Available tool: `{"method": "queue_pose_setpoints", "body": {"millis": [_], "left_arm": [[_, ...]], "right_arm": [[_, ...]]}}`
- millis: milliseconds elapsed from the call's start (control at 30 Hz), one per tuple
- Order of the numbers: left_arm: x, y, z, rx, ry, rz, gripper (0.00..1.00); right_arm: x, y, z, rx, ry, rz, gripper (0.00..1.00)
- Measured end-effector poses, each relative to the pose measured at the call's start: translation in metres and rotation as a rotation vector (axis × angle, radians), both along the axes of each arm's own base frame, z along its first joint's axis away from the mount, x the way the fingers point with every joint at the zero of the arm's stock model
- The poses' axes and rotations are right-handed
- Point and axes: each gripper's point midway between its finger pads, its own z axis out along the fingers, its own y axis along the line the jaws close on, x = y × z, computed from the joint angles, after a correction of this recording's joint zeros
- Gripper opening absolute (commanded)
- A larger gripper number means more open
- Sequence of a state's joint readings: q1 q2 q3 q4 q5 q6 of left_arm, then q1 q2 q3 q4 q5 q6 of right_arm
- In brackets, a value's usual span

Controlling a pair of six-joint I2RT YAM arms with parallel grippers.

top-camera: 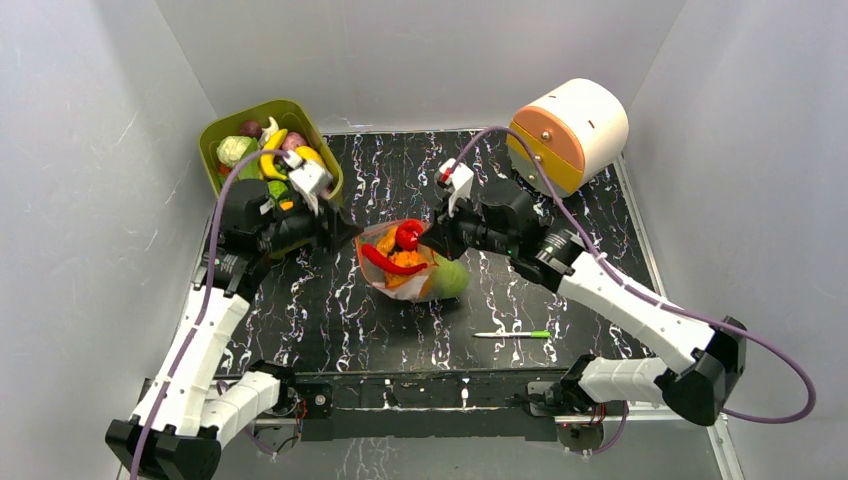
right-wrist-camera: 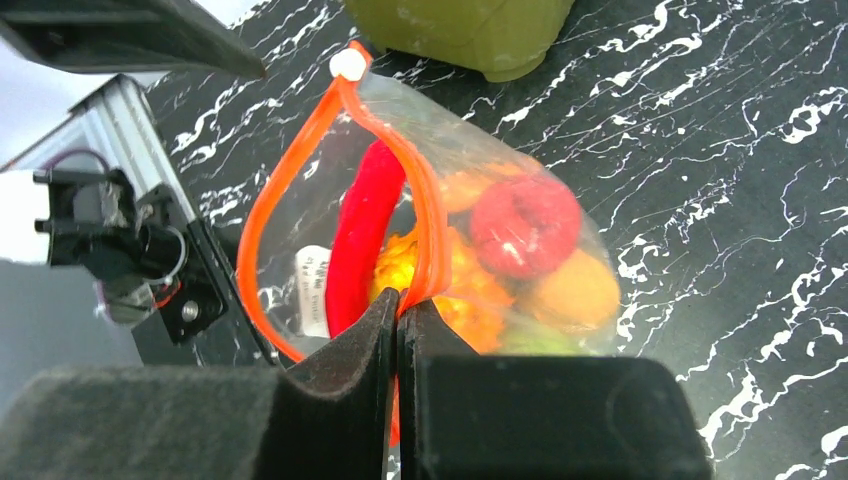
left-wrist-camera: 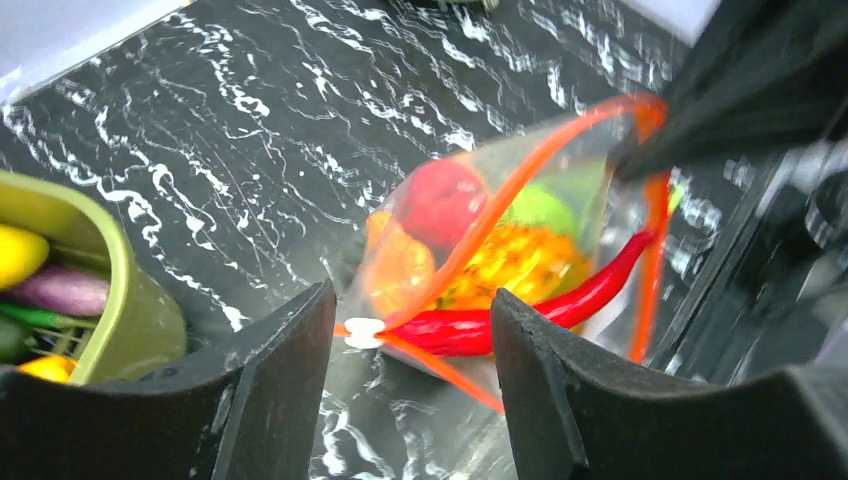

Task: Place the food in the zip-top bag and seal the zipper
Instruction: Place the fake vegetable in the zipper food storage bag, then zip the zipper food storage bag at the center of the board.

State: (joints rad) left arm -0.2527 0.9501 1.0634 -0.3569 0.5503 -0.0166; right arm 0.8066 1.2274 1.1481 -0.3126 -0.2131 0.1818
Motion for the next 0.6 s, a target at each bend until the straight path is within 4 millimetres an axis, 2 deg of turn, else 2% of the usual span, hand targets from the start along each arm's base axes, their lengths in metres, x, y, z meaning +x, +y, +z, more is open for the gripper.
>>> {"method": "queue_pose_setpoints", "body": {"millis": [67,133,167,300,367,600], "left_arm": [[-0.011,-0.006,-0.009,0.071,-0.123,-0.152,0.56],[-0.036,-0.01,-0.026,0.136,-0.225,-0.316,0.44],[-0.046,-0.012,-0.03,0.156,-0.264,-0.377,0.43],[-0.068,-0.018,-0.025,0.205,-0.438,-0.55,0.52],[-0.075,-0.019,-0.025,0.219,-0.485,-0.608,0.53],[-0.091,-0.02,-0.041,0.237,-0.471,-0.732,0.56]], "right_arm": [[-0.01,-0.005,0.003,-0.011,-0.026,0.043,0.02],[-0.021,-0.012,0.006,-0.02,-0.045,0.081,0.01],[-0.026,-0.014,0.007,-0.024,-0.053,0.1,0.01],[-0.035,-0.018,0.005,-0.049,-0.067,0.145,0.01],[-0.038,-0.021,0.0,-0.072,-0.058,0.158,0.01],[-0.048,-0.02,0.0,-0.075,-0.067,0.221,0.01]]}}
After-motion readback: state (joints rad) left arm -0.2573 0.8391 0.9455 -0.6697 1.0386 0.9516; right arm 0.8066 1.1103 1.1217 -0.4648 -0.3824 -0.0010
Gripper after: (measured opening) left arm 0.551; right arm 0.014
